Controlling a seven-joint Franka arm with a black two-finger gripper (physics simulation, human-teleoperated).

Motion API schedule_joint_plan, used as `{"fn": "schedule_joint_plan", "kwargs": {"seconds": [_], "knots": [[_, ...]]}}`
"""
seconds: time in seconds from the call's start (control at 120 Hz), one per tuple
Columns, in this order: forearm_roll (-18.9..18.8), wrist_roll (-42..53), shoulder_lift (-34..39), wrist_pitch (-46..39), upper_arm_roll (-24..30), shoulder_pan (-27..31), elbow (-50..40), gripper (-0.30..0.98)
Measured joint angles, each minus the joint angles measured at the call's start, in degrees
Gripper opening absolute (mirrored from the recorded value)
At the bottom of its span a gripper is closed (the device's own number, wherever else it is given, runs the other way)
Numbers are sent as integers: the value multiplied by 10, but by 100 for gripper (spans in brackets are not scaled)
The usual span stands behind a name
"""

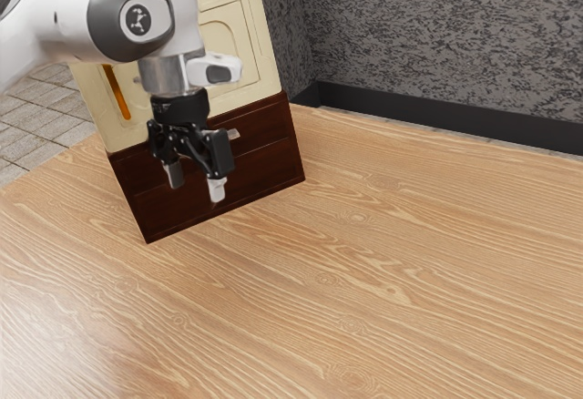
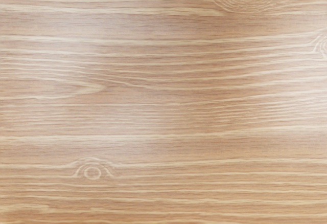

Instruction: Pull the drawer handle with one arm to open the drawer

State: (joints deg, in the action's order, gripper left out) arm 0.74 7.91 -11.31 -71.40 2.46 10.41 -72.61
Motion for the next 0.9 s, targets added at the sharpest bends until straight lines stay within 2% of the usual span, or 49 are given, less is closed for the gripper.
{"fn": "schedule_joint_plan", "kwargs": {"seconds": [0.217, 0.333, 0.433, 0.55, 0.725, 0.817, 0.9], "knots": [[-10, 13, 0, -42, 1, 2, 5, 69], [-11, 19, 14, -39, 2, 2, 99, 69], [-11, 24, 19, -38, 1, 3, 118, 69], [-15, 27, 10, -38, -1, -15, 106, 68], [-17, 33, -8, -37, -3, 3, 66, 69], [-21, 39, -11, -67, -3, 5, -2, 69], [-30, 47, 17, -102, -3, -1, -62, 69]]}}
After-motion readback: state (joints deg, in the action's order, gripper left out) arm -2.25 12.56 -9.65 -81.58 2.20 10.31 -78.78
